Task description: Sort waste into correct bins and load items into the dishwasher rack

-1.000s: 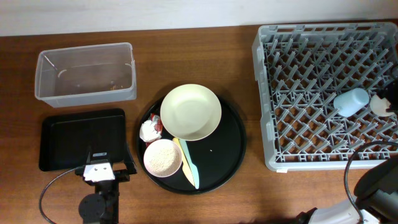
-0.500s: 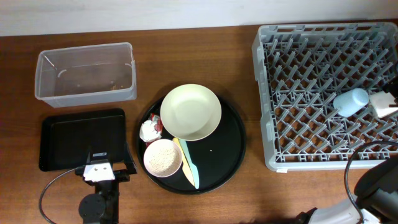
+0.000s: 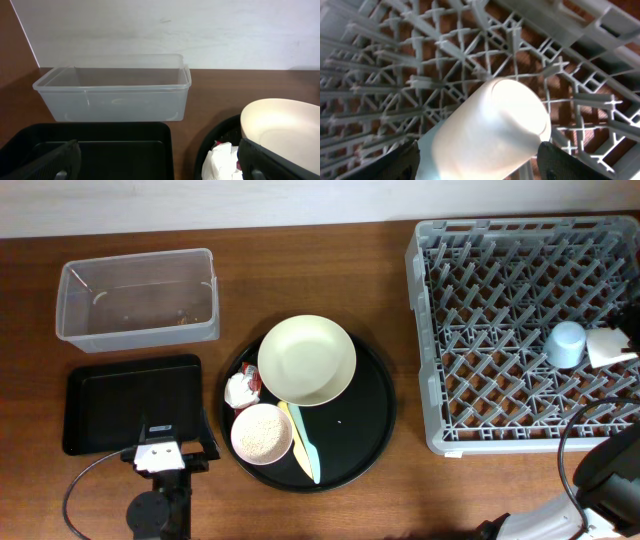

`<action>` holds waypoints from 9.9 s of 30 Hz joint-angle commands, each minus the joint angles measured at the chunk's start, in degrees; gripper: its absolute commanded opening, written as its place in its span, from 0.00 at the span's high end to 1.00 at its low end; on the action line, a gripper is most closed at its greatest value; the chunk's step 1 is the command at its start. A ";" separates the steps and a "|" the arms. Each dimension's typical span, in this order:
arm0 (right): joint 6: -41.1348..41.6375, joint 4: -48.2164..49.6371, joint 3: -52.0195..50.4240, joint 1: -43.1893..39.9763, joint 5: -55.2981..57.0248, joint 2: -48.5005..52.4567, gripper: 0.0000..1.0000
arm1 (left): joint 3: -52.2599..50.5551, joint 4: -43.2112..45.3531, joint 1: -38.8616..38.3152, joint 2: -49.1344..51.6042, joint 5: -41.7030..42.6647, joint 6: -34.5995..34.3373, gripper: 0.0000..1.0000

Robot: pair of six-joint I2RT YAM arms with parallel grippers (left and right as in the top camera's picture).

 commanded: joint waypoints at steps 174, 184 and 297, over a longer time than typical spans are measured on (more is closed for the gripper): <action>-20.65 -9.18 2.67 0.33 -24.46 10.43 0.17 | -0.04 -0.46 -0.09 -0.24 0.66 0.46 0.01; -22.32 -8.44 2.67 0.17 -29.59 14.47 0.31 | -0.04 -0.46 -0.09 -0.24 0.63 0.46 0.00; 2.01 -4.83 1.60 28.87 -3.61 6.95 0.83 | -0.04 -0.46 -0.09 -0.24 0.66 0.46 0.00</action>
